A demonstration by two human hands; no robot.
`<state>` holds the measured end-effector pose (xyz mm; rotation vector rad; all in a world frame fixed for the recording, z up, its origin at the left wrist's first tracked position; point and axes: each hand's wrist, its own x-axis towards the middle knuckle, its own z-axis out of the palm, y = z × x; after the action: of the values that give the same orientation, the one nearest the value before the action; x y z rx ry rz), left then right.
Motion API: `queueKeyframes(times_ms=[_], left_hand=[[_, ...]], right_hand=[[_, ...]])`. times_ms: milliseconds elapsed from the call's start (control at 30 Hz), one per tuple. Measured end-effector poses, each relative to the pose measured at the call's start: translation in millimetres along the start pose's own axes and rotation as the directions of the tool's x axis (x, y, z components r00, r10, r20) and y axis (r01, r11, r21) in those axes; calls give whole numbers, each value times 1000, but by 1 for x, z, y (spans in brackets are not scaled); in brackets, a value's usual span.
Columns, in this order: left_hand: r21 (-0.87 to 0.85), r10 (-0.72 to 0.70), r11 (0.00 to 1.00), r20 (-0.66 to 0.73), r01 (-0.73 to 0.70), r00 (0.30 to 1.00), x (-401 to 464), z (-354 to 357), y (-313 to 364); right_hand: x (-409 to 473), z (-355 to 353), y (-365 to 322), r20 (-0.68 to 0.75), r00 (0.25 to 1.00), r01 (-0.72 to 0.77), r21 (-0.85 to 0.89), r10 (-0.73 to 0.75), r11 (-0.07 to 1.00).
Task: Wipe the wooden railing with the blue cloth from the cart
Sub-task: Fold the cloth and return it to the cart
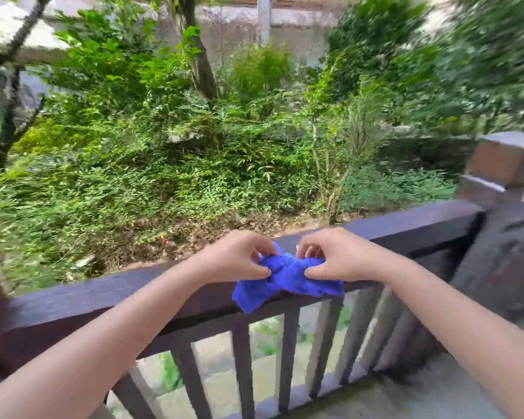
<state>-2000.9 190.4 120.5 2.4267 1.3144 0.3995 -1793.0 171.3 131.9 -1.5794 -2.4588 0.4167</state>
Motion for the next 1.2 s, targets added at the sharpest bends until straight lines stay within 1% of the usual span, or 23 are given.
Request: queueKeyframes(times_ms=[200,433,533,633,767,867,1000,1200], left_hand=[[-1,211,977,107,-212,972,46,75,105],[-74,360,933,133,-353,923,87,164,234],[-101,412,911,132,-401,902,103,191,278],[-105,464,886,160,-452,871,125,216,314],[-144,526,850,173,-507,833,171,246,358],[-144,610,792,172,-593,773,216,270,390],[-121,723,689,181,-715,666,282,295,430],[-108,815,567,217,-816,538,375,307,487]], right_hand=[[-111,-18,84,-50,974,-221,8,221,975],[-236,-26,178,-85,908,-411,8,410,912],[-277,-32,210,-125,860,-493,54,496,868],[-308,-37,242,-166,798,-569,105,579,815],[-337,-42,288,-244,691,-665,154,680,731],[-351,-48,327,-283,625,-727,129,727,675],[-357,-74,383,-316,550,-791,98,773,604],[-359,-115,457,-331,399,-872,152,855,466]])
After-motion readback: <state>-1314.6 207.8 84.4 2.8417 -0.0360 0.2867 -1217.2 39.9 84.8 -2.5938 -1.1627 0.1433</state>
